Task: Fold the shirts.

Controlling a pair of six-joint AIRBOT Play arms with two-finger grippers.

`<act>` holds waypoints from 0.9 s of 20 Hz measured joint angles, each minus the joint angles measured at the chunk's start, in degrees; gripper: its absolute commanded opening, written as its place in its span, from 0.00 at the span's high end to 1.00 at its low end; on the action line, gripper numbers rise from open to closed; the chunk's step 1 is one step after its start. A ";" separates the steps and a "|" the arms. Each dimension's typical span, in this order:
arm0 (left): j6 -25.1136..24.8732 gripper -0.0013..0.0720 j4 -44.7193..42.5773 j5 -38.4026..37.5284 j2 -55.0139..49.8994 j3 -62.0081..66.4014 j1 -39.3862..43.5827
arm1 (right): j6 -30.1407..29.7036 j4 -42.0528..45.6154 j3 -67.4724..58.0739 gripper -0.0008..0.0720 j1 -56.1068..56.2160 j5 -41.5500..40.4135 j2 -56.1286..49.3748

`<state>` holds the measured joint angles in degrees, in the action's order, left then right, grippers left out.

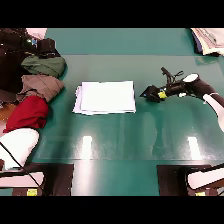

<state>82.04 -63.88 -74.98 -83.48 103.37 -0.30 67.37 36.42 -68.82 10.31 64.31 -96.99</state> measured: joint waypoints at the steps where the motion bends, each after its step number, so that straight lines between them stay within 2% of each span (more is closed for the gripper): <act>1: 0.00 0.94 0.11 0.31 0.00 -0.07 0.00 | -0.44 -1.88 -0.07 0.18 0.59 -0.28 -0.87; 5: 0.00 0.94 0.87 0.81 0.00 -0.15 0.00 | -1.44 -6.08 -4.81 0.18 5.44 -0.66 -6.05; 6: 0.00 0.94 0.96 0.85 0.00 -0.15 -0.02 | -1.53 -6.86 -6.62 0.24 6.97 -0.61 -7.58; 7: 0.00 0.94 1.07 0.85 0.00 -0.15 -0.02 | -1.62 -7.06 -8.35 0.37 8.41 -0.68 -8.94; 9: 0.00 0.94 1.20 0.83 0.00 -0.15 -0.02 | -1.70 -7.21 -11.78 0.45 11.15 -0.68 -11.43; 11: 0.00 0.94 1.31 0.74 0.00 -0.15 -0.02 | -2.27 -7.08 -14.34 0.96 13.33 -0.96 -12.92; 18: 0.02 0.94 4.20 0.39 0.00 -0.15 -0.02 | -3.98 -8.20 -17.38 0.97 12.70 0.79 -10.86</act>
<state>82.06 -59.68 -74.59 -83.48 103.22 -0.32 63.40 28.23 -86.19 23.00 65.10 -107.85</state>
